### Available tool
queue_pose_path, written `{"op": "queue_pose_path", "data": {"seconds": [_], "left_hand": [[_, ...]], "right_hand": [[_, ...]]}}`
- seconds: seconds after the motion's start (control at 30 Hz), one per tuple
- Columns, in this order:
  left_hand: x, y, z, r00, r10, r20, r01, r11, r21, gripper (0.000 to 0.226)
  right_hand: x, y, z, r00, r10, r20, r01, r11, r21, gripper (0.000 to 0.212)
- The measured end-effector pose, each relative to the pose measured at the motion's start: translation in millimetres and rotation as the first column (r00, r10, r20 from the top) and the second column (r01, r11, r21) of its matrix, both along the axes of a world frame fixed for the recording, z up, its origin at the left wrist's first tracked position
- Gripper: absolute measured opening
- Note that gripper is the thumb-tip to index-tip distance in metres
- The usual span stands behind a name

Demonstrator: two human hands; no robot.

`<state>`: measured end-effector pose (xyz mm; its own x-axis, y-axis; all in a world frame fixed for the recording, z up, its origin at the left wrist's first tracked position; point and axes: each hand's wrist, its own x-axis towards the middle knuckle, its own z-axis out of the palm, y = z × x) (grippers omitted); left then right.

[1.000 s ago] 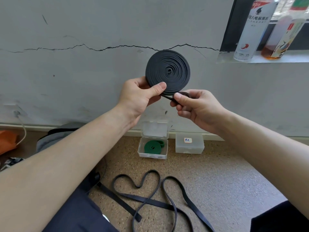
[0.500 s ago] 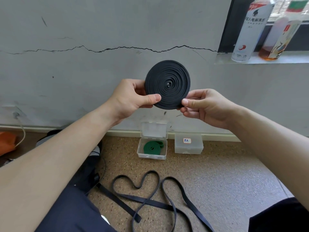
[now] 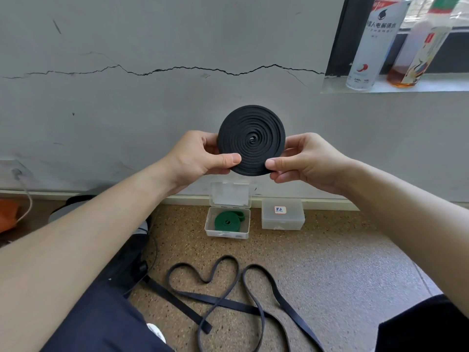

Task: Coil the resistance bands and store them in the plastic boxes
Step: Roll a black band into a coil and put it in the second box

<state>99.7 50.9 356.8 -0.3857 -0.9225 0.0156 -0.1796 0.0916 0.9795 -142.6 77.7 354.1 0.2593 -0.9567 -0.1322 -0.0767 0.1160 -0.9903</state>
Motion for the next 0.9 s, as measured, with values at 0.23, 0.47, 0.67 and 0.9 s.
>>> {"op": "queue_pose_path", "data": {"seconds": [0.23, 0.47, 0.67, 0.9], "left_hand": [[-18.0, 3.6, -18.6, 0.997, 0.081, -0.015, -0.079, 0.992, 0.101, 0.033], [-41.6, 8.2, -37.4, 0.830, 0.010, 0.558, 0.085, 0.986, -0.143, 0.048], [-47.2, 18.9, -67.8, 0.155, 0.012, 0.988, 0.429, 0.900, -0.078, 0.053], [-76.1, 2.2, -106.7, -0.035, -0.121, 0.992, 0.449, 0.885, 0.124, 0.038]], "right_hand": [[-4.6, 8.2, -4.0, 0.991, -0.103, -0.081, 0.103, 0.995, -0.006, 0.027], [-31.8, 19.1, -15.1, 0.918, -0.143, -0.370, 0.152, 0.988, -0.006, 0.025], [-48.0, 12.7, -64.6, 0.804, -0.111, -0.584, 0.153, 0.988, 0.023, 0.018], [-70.7, 2.3, -145.5, 0.666, -0.076, -0.742, 0.146, 0.989, 0.030, 0.015]]}}
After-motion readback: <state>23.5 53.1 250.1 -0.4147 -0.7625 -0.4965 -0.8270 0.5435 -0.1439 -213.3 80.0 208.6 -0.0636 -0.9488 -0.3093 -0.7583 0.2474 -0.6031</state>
